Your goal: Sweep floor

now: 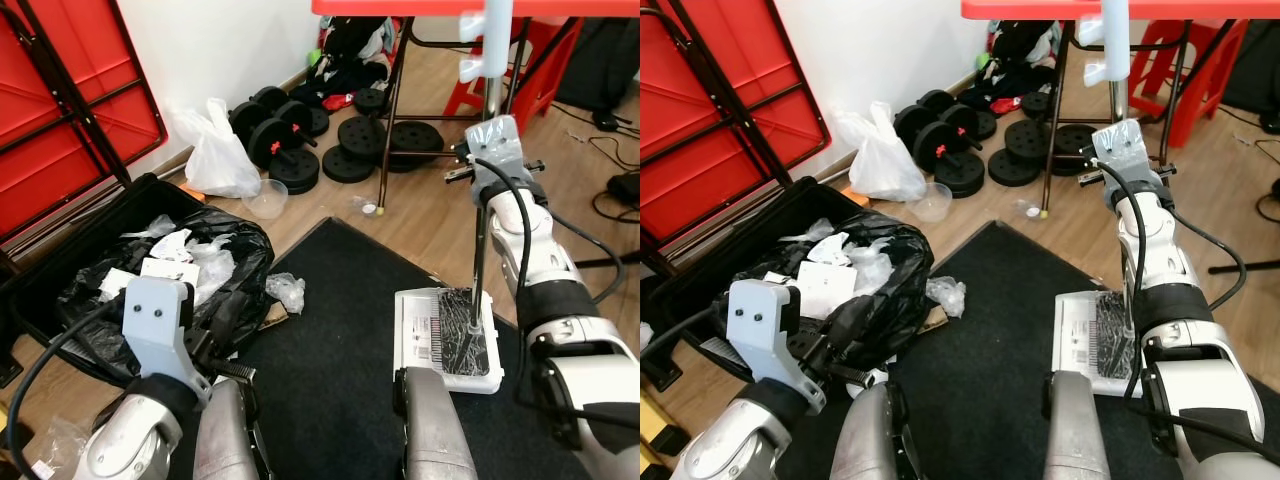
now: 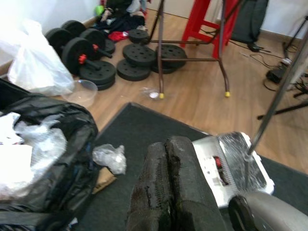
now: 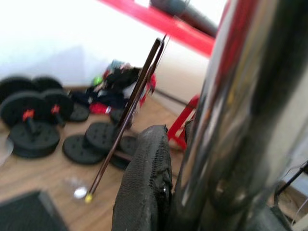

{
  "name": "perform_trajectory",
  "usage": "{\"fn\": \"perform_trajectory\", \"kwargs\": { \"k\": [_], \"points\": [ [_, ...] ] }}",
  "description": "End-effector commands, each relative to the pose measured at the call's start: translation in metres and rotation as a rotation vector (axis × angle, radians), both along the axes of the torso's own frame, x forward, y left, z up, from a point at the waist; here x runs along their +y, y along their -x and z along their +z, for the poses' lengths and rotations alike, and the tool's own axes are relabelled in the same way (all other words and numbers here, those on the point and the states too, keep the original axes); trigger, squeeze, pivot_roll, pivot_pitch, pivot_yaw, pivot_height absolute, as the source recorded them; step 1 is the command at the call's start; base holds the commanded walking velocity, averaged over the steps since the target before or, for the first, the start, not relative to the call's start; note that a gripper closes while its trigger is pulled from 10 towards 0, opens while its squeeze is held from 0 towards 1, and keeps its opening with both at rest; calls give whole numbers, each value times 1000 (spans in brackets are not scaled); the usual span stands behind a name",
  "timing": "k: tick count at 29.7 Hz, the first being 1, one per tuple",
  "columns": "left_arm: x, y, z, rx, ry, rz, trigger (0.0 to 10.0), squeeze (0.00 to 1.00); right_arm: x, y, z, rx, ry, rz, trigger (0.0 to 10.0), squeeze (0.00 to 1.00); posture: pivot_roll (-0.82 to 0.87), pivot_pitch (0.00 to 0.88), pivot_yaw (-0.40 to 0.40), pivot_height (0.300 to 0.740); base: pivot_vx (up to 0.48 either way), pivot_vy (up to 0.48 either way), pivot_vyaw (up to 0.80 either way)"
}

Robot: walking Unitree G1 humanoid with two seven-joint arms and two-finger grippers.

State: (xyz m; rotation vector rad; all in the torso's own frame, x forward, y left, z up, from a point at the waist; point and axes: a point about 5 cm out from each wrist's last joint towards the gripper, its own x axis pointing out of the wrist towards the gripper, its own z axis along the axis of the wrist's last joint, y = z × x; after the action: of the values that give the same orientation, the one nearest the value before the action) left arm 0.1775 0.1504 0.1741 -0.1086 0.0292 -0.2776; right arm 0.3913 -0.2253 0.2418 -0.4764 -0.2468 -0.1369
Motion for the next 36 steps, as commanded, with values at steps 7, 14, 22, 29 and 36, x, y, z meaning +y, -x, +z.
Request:
{"fn": "perform_trajectory", "kwargs": {
  "k": [7, 14, 22, 29, 36],
  "points": [
    [2, 7, -1, 33, -12, -31, 10000, 0, 1, 0, 9, -72, 12, 5, 10000, 0, 9, 160, 62, 445, 0, 0, 0],
    [2, 7, -1, 38, -14, -32, 10000, 0, 2, 0, 14, -111, 0, 20, 10000, 0, 13, 160, 62, 425, 0, 0, 0],
    [3, 6, -1, 45, -18, -32, 10000, 0, -3, 6, 56, -288, -112, 123, 10000, 0, 8, 151, 63, 420, 0, 0, 0],
    [3, 5, -1, 45, -20, -33, 10000, 0, -5, 15, 76, -409, -194, 184, 0, 0, 5, 150, 64, 420, 0, 0, 0],
    [2, 5, -1, 47, -20, -36, 10000, 0, -7, 18, 95, -476, -261, 214, 0, 0, 7, 148, 63, 420, 0, 0, 0]
  ]
}}
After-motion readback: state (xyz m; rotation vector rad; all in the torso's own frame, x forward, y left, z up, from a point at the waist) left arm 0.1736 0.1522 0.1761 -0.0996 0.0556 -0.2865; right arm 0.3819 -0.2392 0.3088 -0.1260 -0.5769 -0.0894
